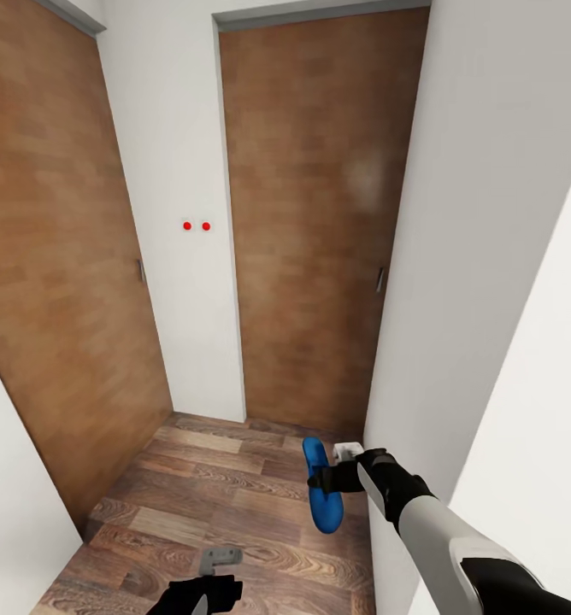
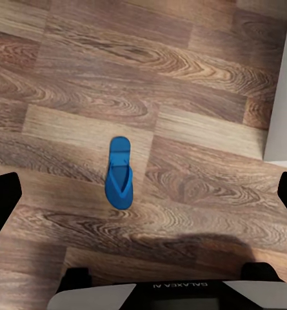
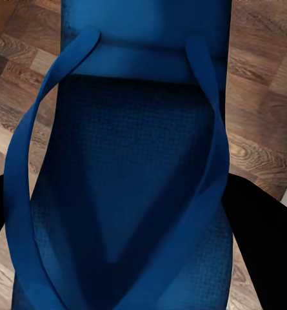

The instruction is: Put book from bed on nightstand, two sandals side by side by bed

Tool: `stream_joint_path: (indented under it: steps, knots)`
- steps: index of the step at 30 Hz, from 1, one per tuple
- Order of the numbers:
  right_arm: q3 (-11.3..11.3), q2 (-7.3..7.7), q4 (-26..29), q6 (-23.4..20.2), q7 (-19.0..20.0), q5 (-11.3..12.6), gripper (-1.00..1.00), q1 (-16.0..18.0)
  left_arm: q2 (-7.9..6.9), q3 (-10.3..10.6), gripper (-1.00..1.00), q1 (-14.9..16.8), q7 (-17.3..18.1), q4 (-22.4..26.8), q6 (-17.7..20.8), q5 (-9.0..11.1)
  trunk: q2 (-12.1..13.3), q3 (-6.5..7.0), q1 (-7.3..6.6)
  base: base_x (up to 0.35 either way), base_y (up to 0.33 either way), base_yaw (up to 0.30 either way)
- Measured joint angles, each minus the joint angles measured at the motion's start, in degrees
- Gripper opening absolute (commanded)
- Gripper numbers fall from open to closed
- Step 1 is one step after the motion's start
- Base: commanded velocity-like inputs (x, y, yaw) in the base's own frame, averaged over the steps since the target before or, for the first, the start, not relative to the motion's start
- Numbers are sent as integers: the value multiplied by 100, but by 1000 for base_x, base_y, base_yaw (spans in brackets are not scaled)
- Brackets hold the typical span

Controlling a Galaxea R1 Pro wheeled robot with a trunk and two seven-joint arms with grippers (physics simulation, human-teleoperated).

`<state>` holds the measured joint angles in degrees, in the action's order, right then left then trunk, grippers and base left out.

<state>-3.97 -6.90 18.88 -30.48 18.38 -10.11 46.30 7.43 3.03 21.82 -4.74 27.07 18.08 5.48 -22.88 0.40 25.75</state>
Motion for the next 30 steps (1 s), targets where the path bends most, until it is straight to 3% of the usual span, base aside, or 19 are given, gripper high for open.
stream_joint_path:
  steps: [30]
  knots:
    - [1,-2,-9,0,1,-1,-100,-5,7,7,100,-1,0,17,0,0,0,0,1,5,-30,0]
